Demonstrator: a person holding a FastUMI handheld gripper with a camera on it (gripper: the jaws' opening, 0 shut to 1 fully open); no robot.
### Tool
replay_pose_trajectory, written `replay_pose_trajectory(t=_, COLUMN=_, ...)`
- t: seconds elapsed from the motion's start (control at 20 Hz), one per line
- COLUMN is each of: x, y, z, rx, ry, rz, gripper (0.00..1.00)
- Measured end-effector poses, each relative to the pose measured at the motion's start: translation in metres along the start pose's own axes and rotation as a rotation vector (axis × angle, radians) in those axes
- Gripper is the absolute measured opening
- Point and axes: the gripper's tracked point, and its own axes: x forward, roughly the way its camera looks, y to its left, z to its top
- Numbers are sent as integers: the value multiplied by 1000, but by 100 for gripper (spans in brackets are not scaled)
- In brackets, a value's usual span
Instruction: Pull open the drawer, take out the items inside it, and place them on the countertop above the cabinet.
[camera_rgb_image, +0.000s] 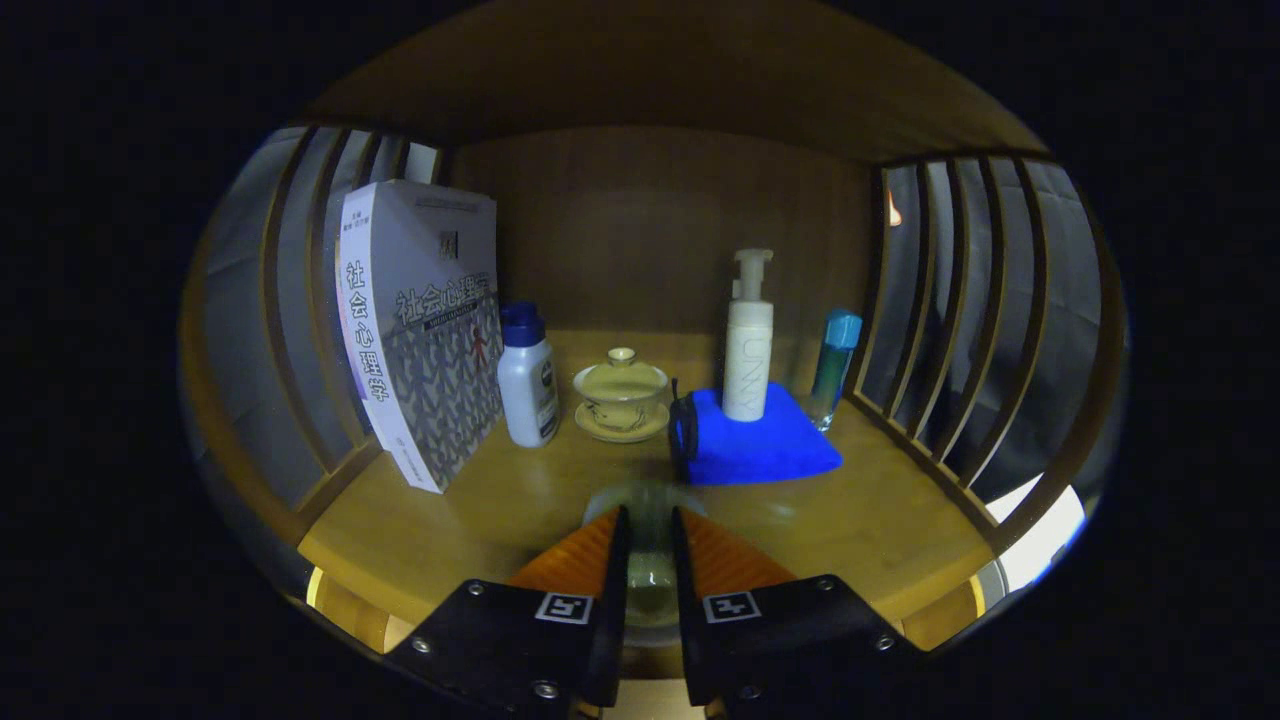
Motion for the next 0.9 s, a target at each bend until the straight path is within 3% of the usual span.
replay_pose_trajectory(t=0.15, x=-3, y=-4, z=3, rx=-13, ry=-22, rz=-14, gripper=31)
replay_pose_trajectory(t=0.2, x=-3, y=-2, z=6, rx=-14, ry=-45, rz=-16, gripper=41)
replay_pose_trajectory(t=0.4, x=-24, y=-7, z=21, rx=95, ry=-136, rz=-10, gripper=97)
replay_pose_trajectory(t=0.5, x=-44, y=-8, z=33, rx=142, ry=-205, rz=30, gripper=96)
replay_pose_trajectory(t=0.9, x=-157, y=-22, z=50, rx=157, ry=-413, rz=41, gripper=95)
